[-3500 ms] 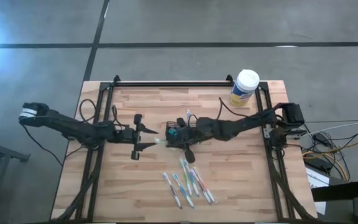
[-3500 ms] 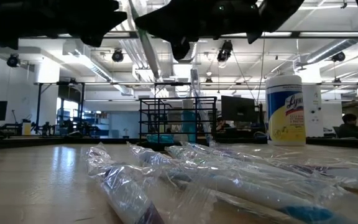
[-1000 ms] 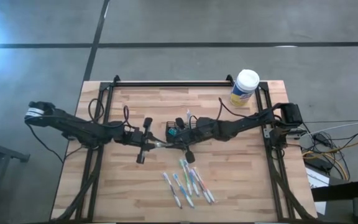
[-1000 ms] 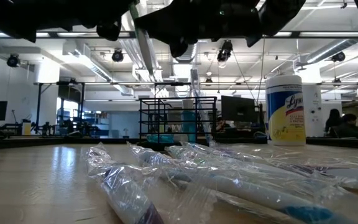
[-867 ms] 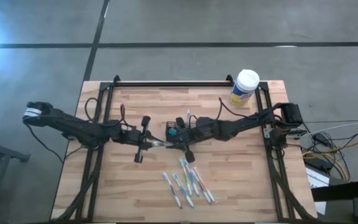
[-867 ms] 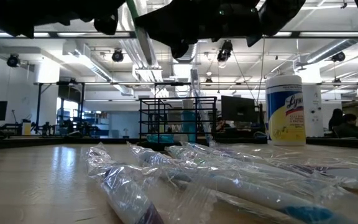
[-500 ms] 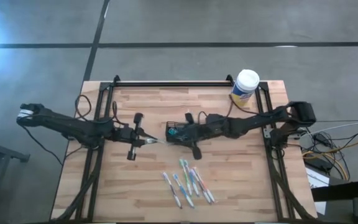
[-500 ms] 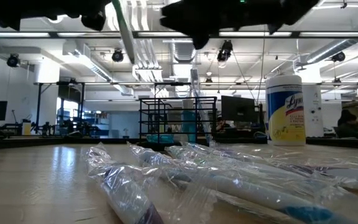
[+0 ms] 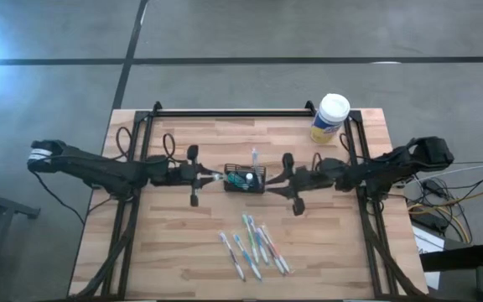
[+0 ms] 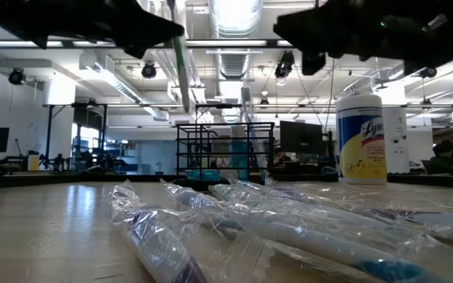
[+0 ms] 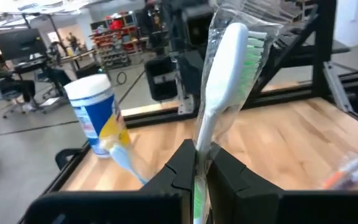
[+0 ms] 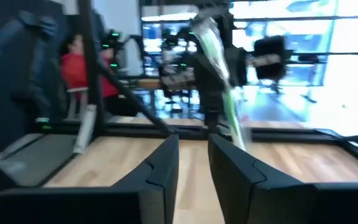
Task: Pick & Place toothbrushing station
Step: Put the right green toothbrush into the black wire organizer
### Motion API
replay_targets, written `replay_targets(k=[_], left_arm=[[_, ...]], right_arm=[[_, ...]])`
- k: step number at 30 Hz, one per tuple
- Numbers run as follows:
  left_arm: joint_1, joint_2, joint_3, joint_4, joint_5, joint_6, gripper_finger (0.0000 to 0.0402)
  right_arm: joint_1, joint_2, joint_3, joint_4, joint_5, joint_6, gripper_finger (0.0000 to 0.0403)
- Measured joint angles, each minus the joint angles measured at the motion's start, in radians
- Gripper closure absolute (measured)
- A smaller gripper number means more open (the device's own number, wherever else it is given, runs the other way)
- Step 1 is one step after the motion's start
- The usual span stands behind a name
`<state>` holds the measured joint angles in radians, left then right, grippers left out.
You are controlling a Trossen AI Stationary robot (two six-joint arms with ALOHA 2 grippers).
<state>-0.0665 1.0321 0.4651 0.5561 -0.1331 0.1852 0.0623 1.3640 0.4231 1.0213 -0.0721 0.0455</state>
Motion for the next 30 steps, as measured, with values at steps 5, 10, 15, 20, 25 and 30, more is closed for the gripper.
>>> replay_targets(k=[5,10,15,20,25,30], left_arm=[[0.045,0.040,0.027,0.001,0.001,-0.035,0.0380],[0.085,0.084,0.025,0.001,0.001,-0.103,0.0380],[0.103,0.158,0.026,0.036,0.004,-0.119,0.0380],[0.105,0.228,0.025,0.067,0.004,-0.116,0.0380],[0.107,0.301,0.024,0.105,0.004,-0.109,0.0380],[0.107,0.385,0.023,0.193,-0.018,-0.136,0.0381]], right_arm=[[0.029,-0.017,-0.071,0.006,0.154,-0.027,0.0358],[0.034,-0.019,-0.098,0.008,0.173,-0.042,0.0383],[0.033,-0.020,-0.101,0.010,0.176,-0.049,0.0390],[0.033,-0.020,-0.101,0.008,0.177,-0.054,0.0390],[0.033,-0.020,-0.101,0.008,0.178,-0.053,0.0390],[0.034,-0.020,-0.099,0.008,0.178,-0.052,0.0390]])
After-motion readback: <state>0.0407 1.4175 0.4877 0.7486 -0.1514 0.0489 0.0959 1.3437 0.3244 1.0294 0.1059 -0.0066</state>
